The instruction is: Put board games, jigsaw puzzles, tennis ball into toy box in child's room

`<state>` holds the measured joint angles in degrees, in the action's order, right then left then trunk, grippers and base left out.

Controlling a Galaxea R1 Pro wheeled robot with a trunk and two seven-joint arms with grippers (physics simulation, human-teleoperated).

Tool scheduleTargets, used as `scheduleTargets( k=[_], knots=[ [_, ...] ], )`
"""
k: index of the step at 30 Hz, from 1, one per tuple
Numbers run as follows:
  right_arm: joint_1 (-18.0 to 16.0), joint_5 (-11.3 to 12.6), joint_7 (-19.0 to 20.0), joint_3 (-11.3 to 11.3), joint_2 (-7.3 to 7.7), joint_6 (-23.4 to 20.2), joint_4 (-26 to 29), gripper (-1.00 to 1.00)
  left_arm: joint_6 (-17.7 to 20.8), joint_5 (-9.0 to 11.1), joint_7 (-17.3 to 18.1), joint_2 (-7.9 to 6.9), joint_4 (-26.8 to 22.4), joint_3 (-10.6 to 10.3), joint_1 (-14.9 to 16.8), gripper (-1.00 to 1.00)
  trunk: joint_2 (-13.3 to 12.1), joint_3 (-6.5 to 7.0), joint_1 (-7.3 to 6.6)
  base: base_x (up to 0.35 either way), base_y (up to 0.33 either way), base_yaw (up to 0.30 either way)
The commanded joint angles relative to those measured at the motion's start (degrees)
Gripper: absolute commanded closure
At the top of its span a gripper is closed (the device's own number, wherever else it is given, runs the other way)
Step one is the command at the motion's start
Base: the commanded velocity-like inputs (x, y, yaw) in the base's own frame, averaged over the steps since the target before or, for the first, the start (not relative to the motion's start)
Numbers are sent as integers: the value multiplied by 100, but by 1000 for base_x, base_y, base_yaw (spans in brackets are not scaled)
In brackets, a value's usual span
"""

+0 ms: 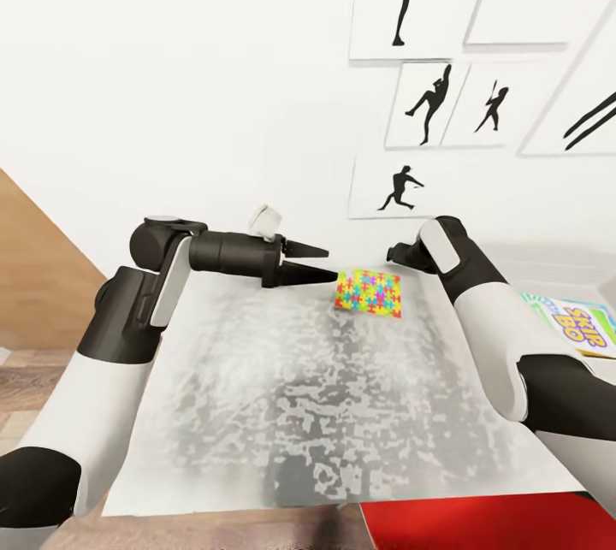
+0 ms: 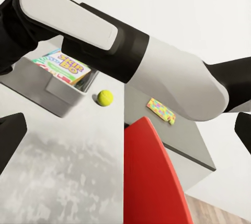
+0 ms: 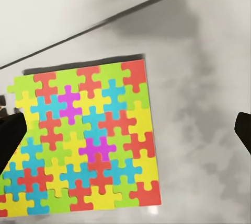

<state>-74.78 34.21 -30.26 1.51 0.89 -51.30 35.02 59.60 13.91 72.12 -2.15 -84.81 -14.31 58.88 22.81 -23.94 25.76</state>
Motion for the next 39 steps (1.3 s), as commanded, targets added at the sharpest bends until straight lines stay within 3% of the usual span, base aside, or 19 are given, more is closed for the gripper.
scheduleTargets(
  k=[1, 39],
  knots=[
    [-6, 59, -51, 16, 4, -12, 5, -100, 40, 17, 4, -4, 0, -5, 7, -100, 11, -19, 3, 0, 0, 0],
    [-220, 59, 29, 22, 7, -38, 5, -100, 40, 24, 6, 48, 0, -9, 10, -100, 11, -378, 3, 0, 0, 0]
  ],
)
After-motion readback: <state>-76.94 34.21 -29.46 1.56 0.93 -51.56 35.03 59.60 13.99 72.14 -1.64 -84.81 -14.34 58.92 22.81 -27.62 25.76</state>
